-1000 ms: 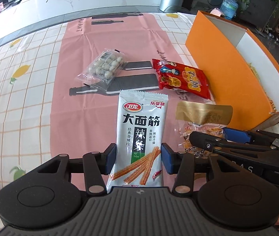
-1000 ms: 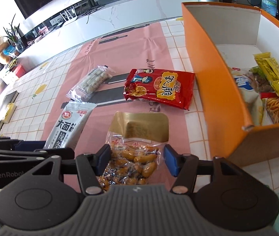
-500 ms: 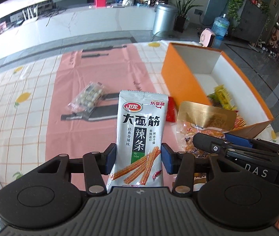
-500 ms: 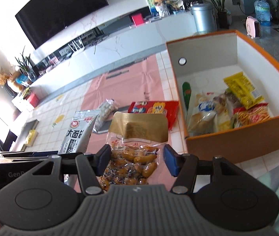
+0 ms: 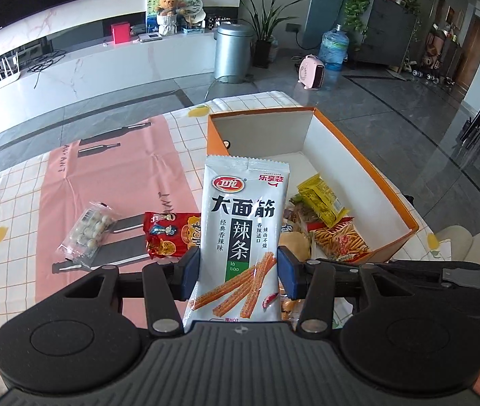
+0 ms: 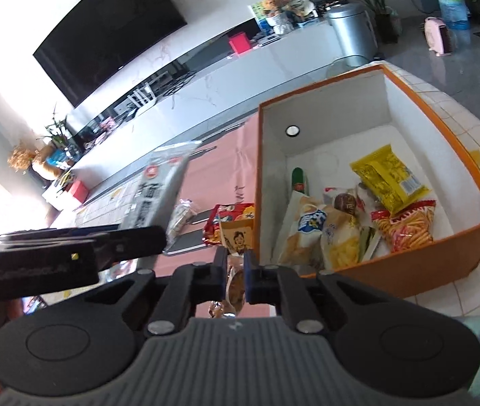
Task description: Organize snacks
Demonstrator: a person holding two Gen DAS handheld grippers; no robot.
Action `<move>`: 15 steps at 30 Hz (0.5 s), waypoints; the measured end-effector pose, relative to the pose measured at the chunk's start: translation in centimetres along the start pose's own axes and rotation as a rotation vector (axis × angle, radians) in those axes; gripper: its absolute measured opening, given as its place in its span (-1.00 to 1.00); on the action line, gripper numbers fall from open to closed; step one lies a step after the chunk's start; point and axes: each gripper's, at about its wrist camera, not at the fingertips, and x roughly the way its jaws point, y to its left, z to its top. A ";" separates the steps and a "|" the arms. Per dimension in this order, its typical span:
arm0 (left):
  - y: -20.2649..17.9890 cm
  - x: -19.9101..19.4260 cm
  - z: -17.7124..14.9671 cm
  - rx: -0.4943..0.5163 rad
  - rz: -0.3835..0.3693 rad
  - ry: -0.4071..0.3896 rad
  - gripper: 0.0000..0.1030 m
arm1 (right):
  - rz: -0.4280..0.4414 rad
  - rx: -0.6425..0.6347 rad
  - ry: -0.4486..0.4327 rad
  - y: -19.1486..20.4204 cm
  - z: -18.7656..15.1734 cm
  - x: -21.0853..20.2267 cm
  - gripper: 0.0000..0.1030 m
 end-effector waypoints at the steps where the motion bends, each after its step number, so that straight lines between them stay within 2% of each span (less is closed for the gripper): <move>1: 0.1 0.1 -0.1 -0.003 -0.001 0.005 0.06 | 0.005 -0.013 0.000 0.2 0.1 -0.2 -0.93; 7: 1.0 -0.6 0.1 -0.021 0.016 -0.001 0.06 | 0.038 -0.051 -0.020 0.6 1.5 -1.4 -1.00; 11: 1.2 -0.8 0.8 -0.023 0.019 -0.009 0.06 | 0.021 -0.086 -0.054 1.1 3.3 -2.6 -1.00; 15: 1.6 -0.9 0.6 -0.034 0.016 -0.014 0.06 | 0.019 -0.101 -0.029 1.2 3.8 -2.7 -1.00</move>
